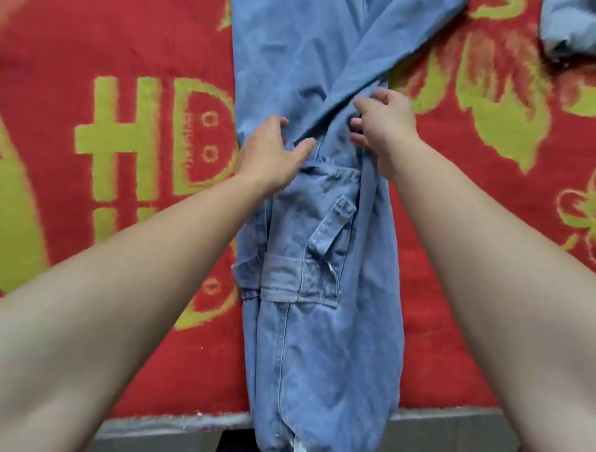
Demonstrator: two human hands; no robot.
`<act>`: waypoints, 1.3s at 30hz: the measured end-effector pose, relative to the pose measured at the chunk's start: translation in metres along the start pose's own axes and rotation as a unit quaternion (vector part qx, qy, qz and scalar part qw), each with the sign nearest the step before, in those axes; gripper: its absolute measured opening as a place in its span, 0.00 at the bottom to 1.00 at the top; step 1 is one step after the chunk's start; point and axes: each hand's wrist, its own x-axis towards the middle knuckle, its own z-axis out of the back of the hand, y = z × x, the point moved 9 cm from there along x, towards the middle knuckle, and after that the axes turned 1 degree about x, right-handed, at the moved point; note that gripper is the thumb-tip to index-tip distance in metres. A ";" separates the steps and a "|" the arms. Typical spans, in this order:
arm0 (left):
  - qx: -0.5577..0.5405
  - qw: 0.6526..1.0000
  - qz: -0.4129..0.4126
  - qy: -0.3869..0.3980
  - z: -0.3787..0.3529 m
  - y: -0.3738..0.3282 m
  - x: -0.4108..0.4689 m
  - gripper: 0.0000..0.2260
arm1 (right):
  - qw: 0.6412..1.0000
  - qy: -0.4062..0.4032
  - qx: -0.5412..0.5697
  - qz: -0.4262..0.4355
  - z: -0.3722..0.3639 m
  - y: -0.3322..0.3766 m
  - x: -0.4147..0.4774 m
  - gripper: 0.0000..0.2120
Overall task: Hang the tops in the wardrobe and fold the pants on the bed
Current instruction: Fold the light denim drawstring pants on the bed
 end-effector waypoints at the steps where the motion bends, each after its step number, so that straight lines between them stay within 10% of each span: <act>1: 0.010 1.000 -0.007 0.002 -0.002 -0.004 0.013 0.28 | 1.000 -0.019 0.014 -0.007 -0.003 0.005 0.015 0.08; 7: -0.055 0.997 0.006 0.055 -0.025 0.004 0.059 0.07 | 0.984 -0.174 -0.014 0.025 0.012 0.027 0.067 0.26; 15: -0.206 0.970 0.011 0.132 -0.018 0.007 0.064 0.07 | 0.981 -0.176 0.083 0.004 0.021 0.065 0.105 0.09; 18: -0.210 0.971 -0.018 0.114 0.004 -0.001 0.054 0.12 | 0.970 -0.174 -0.064 0.156 0.002 0.144 0.100 0.06; 22: -0.203 0.978 -0.015 0.045 0.028 0.022 0.046 0.16 | 0.929 -0.058 -0.282 0.233 -0.094 0.205 0.092 0.10; 28: -0.280 0.949 0.136 -0.052 0.035 0.111 0.052 0.08 | 0.914 0.187 -0.315 0.172 -0.186 0.122 0.099 0.24; 39: -0.196 0.972 0.116 -0.056 0.014 0.114 0.072 0.18 | 0.873 0.265 -0.349 0.215 -0.185 0.090 0.085 0.25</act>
